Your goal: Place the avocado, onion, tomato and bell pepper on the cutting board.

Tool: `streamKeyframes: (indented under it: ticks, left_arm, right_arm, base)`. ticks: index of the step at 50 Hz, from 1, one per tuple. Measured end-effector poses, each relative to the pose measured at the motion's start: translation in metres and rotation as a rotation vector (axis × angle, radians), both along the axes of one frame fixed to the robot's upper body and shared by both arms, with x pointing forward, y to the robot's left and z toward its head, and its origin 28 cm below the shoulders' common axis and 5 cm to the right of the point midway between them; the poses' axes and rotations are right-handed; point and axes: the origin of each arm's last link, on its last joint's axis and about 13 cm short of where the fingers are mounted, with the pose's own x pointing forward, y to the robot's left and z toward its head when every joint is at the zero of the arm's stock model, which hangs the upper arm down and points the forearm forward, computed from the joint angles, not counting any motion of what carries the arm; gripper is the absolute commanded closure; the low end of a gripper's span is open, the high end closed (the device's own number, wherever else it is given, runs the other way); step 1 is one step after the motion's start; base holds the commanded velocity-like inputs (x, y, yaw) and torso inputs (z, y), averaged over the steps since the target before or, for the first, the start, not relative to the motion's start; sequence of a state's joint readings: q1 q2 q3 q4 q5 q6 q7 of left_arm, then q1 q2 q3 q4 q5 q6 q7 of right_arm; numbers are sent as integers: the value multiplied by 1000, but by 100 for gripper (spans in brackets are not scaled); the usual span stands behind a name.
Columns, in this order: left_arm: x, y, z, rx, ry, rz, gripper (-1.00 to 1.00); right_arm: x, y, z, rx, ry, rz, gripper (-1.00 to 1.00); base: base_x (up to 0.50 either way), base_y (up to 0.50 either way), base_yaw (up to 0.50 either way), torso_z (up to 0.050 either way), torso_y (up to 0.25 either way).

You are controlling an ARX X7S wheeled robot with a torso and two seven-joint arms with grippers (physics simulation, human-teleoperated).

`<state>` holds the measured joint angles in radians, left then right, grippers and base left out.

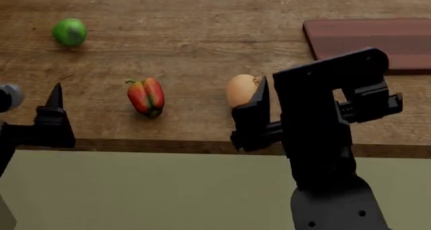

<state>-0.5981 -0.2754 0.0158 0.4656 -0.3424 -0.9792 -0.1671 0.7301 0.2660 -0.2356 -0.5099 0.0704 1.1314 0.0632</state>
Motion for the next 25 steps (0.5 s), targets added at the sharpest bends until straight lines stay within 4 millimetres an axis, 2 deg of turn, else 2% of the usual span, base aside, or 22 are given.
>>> streamKeyframes:
  ticks: [14,25]
  left_arm:
    - [51,15,48,36,3,19,-100]
    - [89,24,103,18,24,12,-100]
  right_arm:
    - [33,-7,59,-41,-14,62,-100]
    - [55,-11,111,-48,-24,79,-100]
  base:
    - [0,0,0,0,0]
    - [0,0,0,0,0]
